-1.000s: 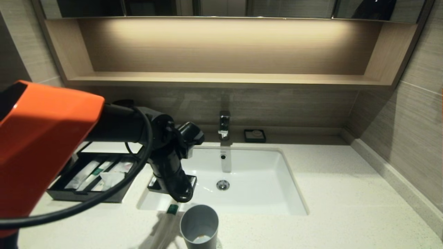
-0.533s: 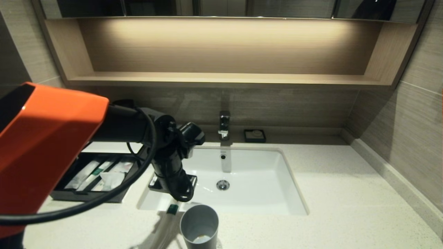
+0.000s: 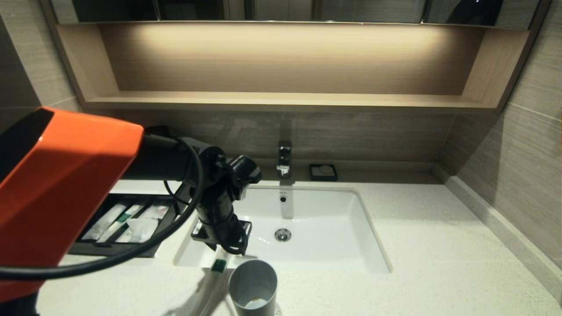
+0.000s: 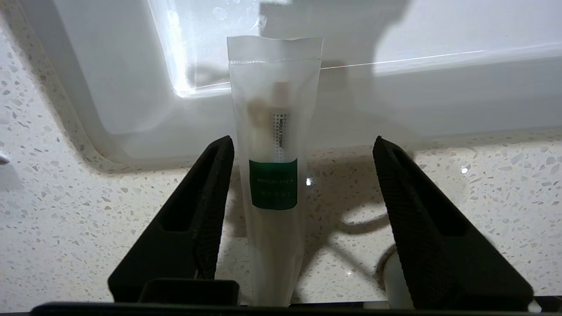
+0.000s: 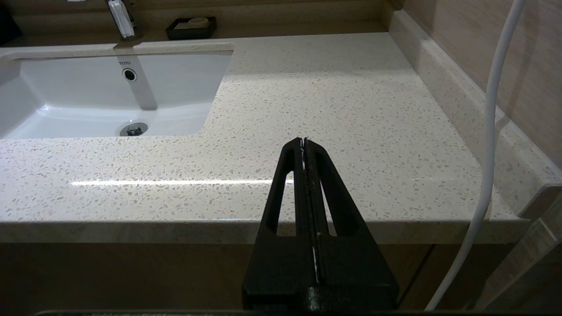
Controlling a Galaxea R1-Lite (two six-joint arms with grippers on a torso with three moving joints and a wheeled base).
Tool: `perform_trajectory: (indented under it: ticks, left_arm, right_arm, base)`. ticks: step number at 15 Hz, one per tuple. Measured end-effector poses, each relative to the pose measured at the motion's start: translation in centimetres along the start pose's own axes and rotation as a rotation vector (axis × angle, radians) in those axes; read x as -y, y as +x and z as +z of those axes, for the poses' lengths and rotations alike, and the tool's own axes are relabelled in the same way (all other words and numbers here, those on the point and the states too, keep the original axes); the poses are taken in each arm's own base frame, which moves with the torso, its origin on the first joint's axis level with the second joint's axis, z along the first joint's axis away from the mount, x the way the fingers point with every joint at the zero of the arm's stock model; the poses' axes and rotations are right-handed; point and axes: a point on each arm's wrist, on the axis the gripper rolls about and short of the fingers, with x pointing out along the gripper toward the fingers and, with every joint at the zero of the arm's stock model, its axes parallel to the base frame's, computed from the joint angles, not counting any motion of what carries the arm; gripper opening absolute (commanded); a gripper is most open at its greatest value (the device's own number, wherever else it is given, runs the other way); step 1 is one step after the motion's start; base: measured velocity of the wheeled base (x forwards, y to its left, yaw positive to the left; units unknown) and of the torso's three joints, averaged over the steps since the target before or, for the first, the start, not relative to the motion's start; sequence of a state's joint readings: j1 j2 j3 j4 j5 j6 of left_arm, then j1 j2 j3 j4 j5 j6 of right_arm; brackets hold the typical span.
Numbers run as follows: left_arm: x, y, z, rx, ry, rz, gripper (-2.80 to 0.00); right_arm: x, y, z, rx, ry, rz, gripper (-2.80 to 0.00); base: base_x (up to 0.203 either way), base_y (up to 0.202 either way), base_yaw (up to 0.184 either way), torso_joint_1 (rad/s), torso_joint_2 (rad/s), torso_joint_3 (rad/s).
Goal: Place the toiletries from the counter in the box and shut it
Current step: Pick up the bathroom toiletry
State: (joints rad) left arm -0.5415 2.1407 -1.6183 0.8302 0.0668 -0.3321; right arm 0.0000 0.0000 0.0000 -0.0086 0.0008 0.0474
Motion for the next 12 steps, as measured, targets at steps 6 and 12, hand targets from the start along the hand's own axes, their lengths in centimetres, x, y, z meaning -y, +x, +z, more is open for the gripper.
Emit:
perform_trajectory:
  ticks: [6, 12]
  left_arm:
    - [0.1, 1.0, 0.5, -0.008, -0.002, 0.005, 0.00]
    - [0.2, 1.3, 1.0, -0.004, -0.006, 0.004, 0.00]
  right_arm:
    - [0.0, 0.0, 0.0, 0.000, 0.000, -0.001, -2.80]
    - [0.0, 0.0, 0.0, 0.000, 0.000, 0.000, -2.80]
  base:
    - [0.000, 0.000, 0.000, 0.000, 0.00, 0.000]
    - [0.000, 0.000, 0.000, 0.000, 0.00, 0.000]
